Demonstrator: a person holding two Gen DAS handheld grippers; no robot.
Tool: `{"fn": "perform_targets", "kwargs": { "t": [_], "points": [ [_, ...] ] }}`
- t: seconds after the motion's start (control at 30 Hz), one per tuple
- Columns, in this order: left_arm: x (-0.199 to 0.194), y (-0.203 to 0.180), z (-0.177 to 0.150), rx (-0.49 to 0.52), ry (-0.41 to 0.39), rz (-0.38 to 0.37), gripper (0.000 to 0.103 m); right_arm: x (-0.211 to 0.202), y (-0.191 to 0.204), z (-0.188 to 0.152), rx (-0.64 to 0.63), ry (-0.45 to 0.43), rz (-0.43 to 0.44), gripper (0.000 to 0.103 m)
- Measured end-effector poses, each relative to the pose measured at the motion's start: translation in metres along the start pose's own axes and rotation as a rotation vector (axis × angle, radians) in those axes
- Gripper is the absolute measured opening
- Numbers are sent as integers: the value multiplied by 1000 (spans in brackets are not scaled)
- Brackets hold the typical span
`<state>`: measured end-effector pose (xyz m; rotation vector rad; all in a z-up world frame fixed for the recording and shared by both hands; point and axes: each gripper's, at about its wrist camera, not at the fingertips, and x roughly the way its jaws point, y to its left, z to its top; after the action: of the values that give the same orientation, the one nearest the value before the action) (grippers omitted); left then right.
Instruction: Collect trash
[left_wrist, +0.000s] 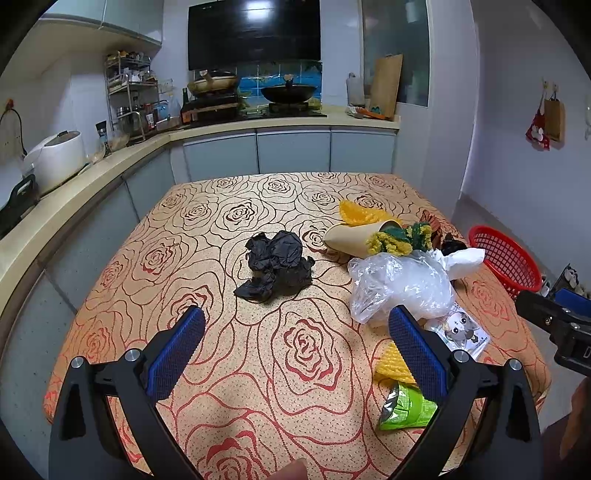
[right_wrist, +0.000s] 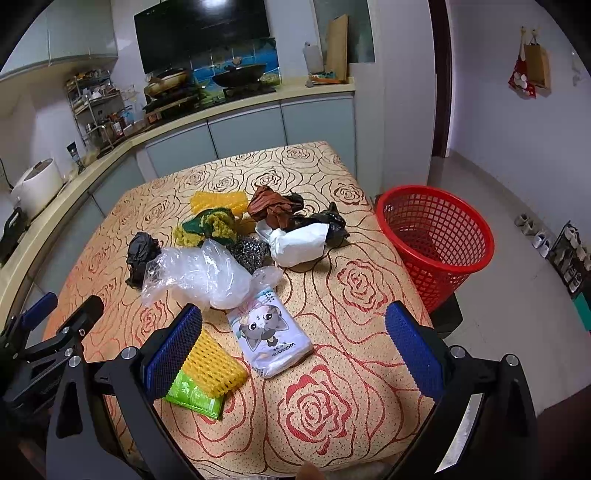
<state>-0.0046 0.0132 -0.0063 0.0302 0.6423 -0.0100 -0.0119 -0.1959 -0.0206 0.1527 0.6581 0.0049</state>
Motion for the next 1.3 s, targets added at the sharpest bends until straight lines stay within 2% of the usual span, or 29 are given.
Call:
{"fn": "perform_targets", "kwargs": {
  "t": [0.47,1.3],
  "points": [
    [-1,-1,-1,-3,2,1,96,-10,4,-1,-11,-45,-1,97],
    [-3,-3,-1,3,3,-4,96,-15,2,-3,-6,-51,-5,97]
  ]
}}
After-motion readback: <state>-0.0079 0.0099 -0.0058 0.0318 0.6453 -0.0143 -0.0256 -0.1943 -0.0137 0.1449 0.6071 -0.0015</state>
